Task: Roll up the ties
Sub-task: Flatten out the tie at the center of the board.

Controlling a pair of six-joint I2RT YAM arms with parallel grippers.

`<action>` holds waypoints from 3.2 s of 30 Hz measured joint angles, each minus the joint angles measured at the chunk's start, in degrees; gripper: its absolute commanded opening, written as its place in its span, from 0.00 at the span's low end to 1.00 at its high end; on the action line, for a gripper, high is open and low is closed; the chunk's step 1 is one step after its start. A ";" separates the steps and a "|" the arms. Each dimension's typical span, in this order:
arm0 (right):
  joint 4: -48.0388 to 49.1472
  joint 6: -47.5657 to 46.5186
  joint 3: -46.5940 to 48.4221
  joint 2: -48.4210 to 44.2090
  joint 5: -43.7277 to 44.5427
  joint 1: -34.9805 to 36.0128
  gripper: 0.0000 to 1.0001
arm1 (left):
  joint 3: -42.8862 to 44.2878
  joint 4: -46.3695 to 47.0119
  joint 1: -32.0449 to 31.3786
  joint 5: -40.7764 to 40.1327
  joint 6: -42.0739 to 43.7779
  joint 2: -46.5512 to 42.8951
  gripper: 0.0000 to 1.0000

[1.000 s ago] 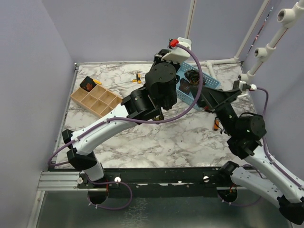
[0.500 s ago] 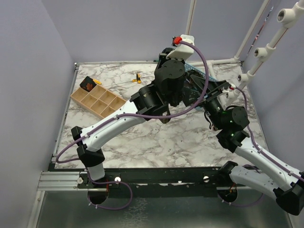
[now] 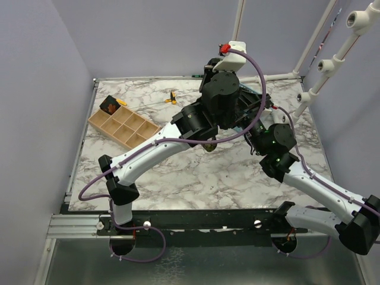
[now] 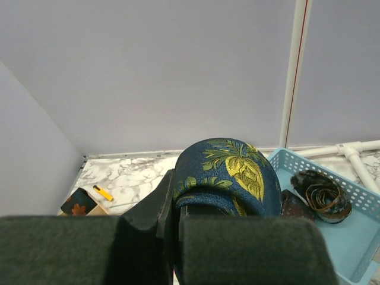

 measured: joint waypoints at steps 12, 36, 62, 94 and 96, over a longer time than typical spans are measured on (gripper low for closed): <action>1.05 1.88 0.09 1.77 7.19 -0.76 0.97 | -6.45 -0.02 -0.33 0.31 -4.24 -3.85 0.00; 3.50 4.20 1.40 12.55 8.09 -4.09 0.36 | -21.35 -1.09 -2.32 0.92 -14.01 -14.60 0.00; -48.76 -63.34 -4.92 -32.76 7.76 -8.22 0.00 | -74.55 -0.24 -2.69 17.22 -18.78 -46.77 0.99; -24.52 -67.91 40.44 21.16 -9.97 18.29 0.00 | -80.26 10.34 -2.58 45.75 -16.17 -91.76 0.97; -22.69 -67.73 35.69 17.59 -4.94 18.47 0.00 | -80.26 11.67 -2.58 42.73 -15.41 -91.58 0.97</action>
